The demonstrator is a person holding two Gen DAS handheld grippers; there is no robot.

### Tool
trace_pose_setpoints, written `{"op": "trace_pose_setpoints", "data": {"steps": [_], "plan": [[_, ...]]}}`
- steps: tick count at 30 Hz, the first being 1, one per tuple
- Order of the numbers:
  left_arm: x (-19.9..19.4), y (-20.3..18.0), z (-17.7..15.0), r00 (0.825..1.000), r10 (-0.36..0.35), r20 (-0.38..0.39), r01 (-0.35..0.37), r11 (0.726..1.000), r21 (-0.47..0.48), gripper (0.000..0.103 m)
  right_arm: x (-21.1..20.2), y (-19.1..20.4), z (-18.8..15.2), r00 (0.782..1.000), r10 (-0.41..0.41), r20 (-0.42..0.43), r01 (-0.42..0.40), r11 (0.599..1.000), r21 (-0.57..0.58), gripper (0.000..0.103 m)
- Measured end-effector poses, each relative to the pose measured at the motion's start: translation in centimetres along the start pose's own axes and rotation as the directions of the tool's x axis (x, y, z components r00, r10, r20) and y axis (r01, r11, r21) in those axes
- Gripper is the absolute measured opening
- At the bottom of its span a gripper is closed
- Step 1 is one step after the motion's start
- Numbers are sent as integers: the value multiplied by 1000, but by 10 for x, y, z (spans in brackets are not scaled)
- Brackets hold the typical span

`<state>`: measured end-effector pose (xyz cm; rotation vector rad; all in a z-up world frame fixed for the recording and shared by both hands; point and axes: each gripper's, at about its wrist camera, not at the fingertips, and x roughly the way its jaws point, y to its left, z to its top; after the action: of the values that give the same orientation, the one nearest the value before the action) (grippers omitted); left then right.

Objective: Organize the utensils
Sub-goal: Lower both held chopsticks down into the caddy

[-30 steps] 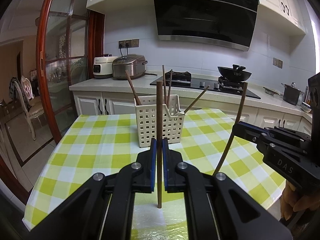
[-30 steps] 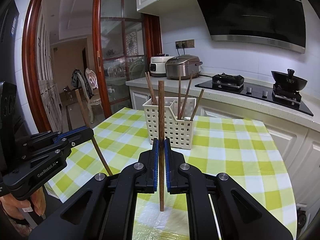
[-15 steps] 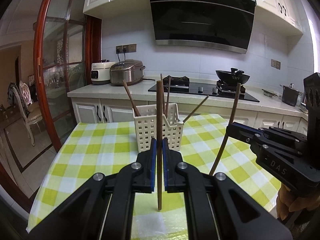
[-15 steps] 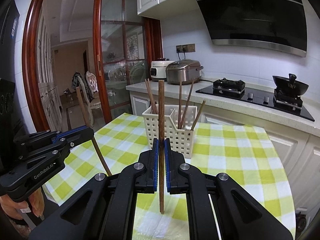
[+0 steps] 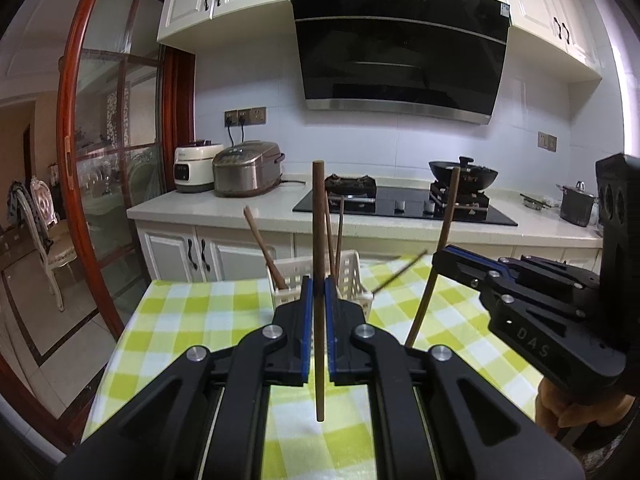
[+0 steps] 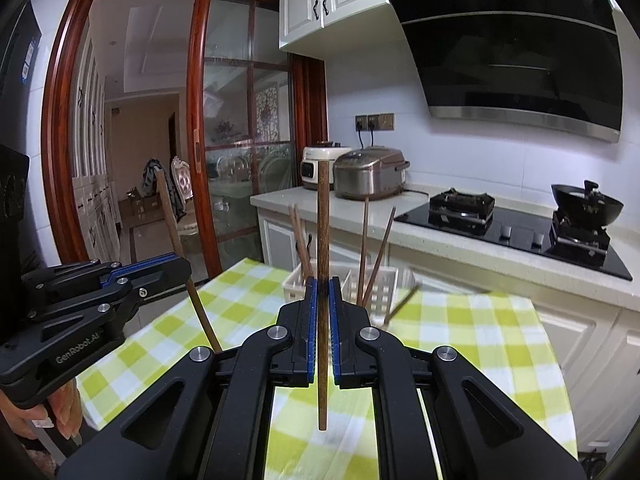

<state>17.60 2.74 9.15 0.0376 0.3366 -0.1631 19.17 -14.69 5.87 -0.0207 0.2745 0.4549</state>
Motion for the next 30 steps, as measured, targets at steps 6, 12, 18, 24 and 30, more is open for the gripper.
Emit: {"op": "trace_pose_setpoints", "data": {"steps": [6,12,18,24,30], "plan": [[13,10,39,999,-11,38,11,1000,7,6,18,-3,32,999,-21,43,21,1000,-3,7],[31,17,75,997,-3,82,3,1000,4,6,44,-13,63,997,-53,62,52,998,19,7],[53,30,105,994,3,111,1,999,-38,6,68,-13,79,993,-95,74,94,995,16,7],[83,44,120,993,13,114,-4,997,-77,6,89,-10,81,986,-146,85,147,989,-3,7],[113,52,109,995,19,97,-8,994,-108,6,112,-15,75,984,-165,69,164,986,17,7]]}}
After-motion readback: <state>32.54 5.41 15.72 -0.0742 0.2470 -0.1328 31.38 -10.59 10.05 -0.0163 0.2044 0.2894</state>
